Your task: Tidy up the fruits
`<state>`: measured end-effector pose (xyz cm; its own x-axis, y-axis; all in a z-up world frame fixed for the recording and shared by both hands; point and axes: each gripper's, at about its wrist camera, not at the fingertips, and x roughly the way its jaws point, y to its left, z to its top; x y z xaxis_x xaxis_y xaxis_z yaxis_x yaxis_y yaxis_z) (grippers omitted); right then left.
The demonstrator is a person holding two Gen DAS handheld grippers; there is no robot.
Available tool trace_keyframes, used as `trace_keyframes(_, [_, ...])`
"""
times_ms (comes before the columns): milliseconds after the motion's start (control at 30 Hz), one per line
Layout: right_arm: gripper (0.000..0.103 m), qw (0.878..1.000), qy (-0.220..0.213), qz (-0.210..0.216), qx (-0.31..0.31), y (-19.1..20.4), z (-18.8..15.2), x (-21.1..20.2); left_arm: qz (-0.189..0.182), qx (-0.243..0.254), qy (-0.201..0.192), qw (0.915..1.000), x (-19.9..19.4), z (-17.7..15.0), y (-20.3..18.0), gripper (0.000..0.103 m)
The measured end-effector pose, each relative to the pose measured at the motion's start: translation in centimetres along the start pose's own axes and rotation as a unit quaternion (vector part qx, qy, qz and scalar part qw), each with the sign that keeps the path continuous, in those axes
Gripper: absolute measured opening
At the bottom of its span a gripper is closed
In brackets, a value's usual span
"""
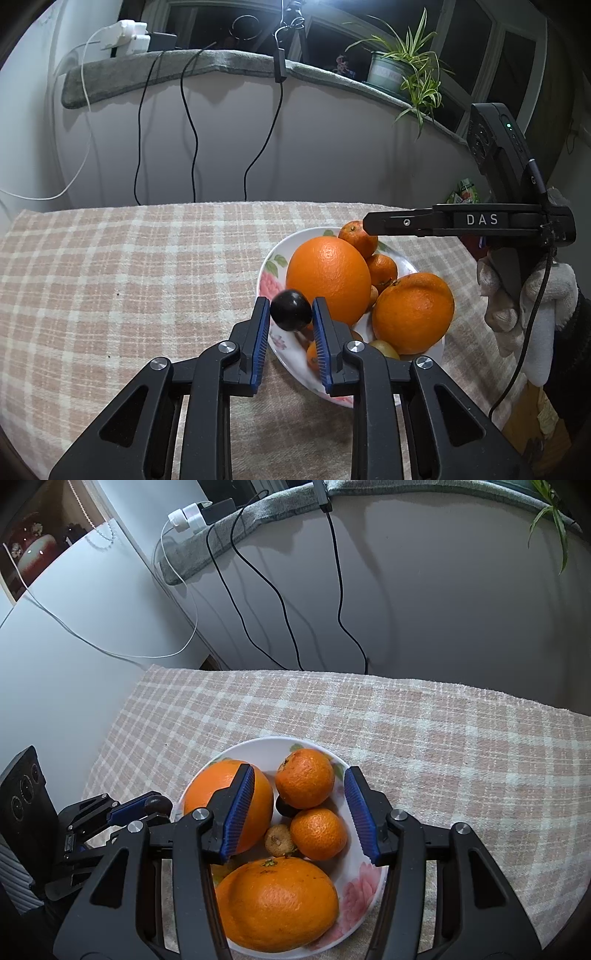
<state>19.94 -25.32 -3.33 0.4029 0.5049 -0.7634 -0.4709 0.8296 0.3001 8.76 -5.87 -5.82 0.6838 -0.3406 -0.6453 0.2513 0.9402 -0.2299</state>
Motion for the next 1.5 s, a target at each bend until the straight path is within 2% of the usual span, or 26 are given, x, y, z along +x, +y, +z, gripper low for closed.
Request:
trace_keyframes(333, [0.053, 1.0, -0.02, -0.001, -0.006, 0.5, -0.3, -1.6, 0.001, 0.004, -0.01, 0.9999, -0.8, 0.1, -0.4, 0.026])
trace_keyframes(400, [0.059, 1.0, -0.026, -0.003, -0.008, 0.7, -0.5, -2.1, 0.001, 0.005, -0.011, 0.9999, -0.9, 0.1, -0.5, 0.032])
trace_keyframes(567, [0.06, 0.999, -0.041, -0.009, -0.015, 1.2, -1.2, -3.2, 0.002, 0.009, -0.017, 0.9998, -1.5, 0.1, -0.7, 0.033])
trace_keyframes(633, [0.06, 0.999, -0.048, -0.014, -0.019, 1.5, -1.7, -3.7, 0.003, 0.011, -0.02, 0.9997, -1.8, 0.1, -0.9, 0.038])
trace_keyframes(667, [0.06, 0.998, -0.052, -0.016, -0.022, 1.7, -1.9, -3.9, 0.004, 0.013, -0.023, 0.9997, -2.1, 0.0, -1.0, 0.046])
trace_keyframes(700, [0.06, 0.998, -0.058, -0.02, -0.024, 1.9, -2.2, -4.2, 0.005, 0.013, -0.026, 0.9996, -2.3, 0.0, -1.1, 0.05])
trace_keyframes(733, [0.06, 0.998, -0.061, -0.023, -0.026, 2.0, -2.4, -4.5, 0.005, 0.014, -0.028, 0.9995, -2.5, -0.1, -1.2, 0.051])
trace_keyframes(800, [0.064, 0.996, -0.071, -0.033, -0.029, 2.2, -3.0, -5.0, 0.007, 0.014, -0.03, 0.9994, -2.9, -0.2, -1.3, 0.055])
trace_keyframes(833, [0.072, 0.996, -0.078, -0.038, -0.03, 2.3, -3.3, -5.3, 0.01, 0.014, -0.03, 0.9994, -3.0, -0.3, -1.3, 0.058])
trace_keyframes(1000, [0.074, 0.991, -0.107, -0.064, -0.043, 2.9, -4.7, -6.8, 0.026, 0.006, -0.036, 0.999, -3.9, -0.8, -1.2, 0.073])
trace_keyframes(1333, [0.076, 0.985, -0.145, -0.094, -0.024, 2.8, -7.6, -8.4, 0.048, 0.007, -0.035, 0.9982, -4.7, -1.8, -1.3, 0.077])
trace_keyframes(1500, [0.076, 0.977, -0.172, -0.122, -0.025, 3.0, -8.9, -9.1, 0.061, 0.001, -0.029, 0.9977, -4.7, -2.3, -1.3, 0.079])
